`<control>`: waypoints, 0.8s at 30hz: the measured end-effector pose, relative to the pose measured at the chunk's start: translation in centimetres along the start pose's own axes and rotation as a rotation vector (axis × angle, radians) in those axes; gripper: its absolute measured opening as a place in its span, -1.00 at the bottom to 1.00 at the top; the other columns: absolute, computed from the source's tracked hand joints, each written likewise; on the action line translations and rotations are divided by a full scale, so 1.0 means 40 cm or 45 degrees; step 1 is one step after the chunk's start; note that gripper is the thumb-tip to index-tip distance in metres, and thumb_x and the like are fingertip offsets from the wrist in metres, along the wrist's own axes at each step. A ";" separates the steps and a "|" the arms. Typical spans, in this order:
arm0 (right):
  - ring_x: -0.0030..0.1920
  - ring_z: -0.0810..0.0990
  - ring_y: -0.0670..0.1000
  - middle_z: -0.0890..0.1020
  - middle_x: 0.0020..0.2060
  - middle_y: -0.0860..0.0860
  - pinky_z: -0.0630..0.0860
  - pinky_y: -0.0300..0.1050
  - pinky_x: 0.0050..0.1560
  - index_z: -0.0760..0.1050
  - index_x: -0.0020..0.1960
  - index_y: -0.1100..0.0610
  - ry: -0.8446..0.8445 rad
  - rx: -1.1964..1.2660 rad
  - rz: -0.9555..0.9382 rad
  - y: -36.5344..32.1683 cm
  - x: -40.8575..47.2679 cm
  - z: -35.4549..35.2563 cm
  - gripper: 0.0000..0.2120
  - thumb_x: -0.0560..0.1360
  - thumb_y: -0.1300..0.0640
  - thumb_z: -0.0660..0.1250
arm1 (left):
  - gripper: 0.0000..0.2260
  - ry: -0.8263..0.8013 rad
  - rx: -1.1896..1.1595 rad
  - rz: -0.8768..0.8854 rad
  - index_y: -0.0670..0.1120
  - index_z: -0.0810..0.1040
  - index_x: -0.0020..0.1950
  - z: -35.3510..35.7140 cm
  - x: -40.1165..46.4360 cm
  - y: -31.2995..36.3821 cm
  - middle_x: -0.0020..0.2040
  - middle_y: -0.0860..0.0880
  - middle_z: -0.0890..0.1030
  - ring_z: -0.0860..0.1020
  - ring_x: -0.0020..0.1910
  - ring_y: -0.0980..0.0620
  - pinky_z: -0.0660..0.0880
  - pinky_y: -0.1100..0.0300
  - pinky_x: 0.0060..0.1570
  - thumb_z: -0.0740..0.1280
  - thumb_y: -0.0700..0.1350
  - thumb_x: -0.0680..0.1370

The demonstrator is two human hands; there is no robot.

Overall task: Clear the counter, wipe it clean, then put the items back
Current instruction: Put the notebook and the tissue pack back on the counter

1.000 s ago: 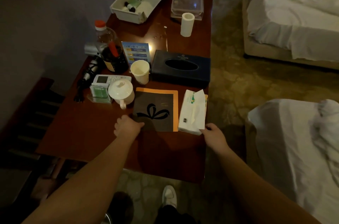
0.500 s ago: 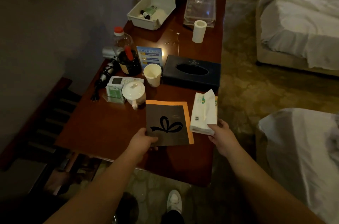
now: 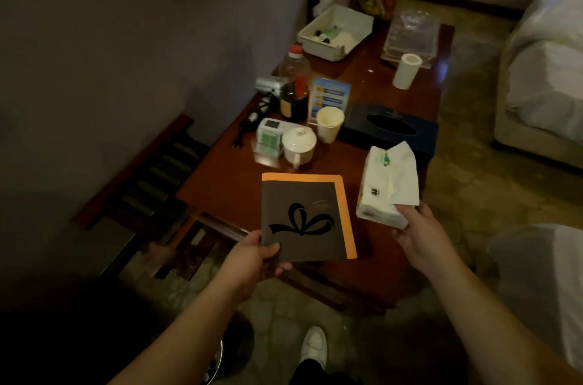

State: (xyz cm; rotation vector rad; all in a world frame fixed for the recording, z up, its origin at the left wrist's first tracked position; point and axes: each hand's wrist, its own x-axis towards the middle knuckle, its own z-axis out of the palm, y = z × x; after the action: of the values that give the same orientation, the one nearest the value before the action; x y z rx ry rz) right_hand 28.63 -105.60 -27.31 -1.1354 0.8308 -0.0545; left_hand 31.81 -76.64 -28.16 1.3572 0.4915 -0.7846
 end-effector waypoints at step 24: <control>0.21 0.54 0.06 0.58 0.20 0.01 0.52 0.07 0.15 0.36 0.40 -0.02 -1.285 -0.611 0.054 0.475 -0.952 0.746 -0.56 0.55 0.17 0.28 | -0.71 1.027 -0.628 0.515 -0.08 0.42 0.30 -0.863 -1.058 -0.491 0.11 -0.17 0.58 0.65 -0.29 -0.06 0.58 0.25 -0.38 0.24 -0.28 0.60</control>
State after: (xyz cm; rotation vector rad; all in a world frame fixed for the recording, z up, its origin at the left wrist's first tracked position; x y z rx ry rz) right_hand 13.01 -57.17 -16.72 -1.3760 -0.0557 0.7339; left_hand -6.36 -34.42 -16.77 1.2012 0.9268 0.2486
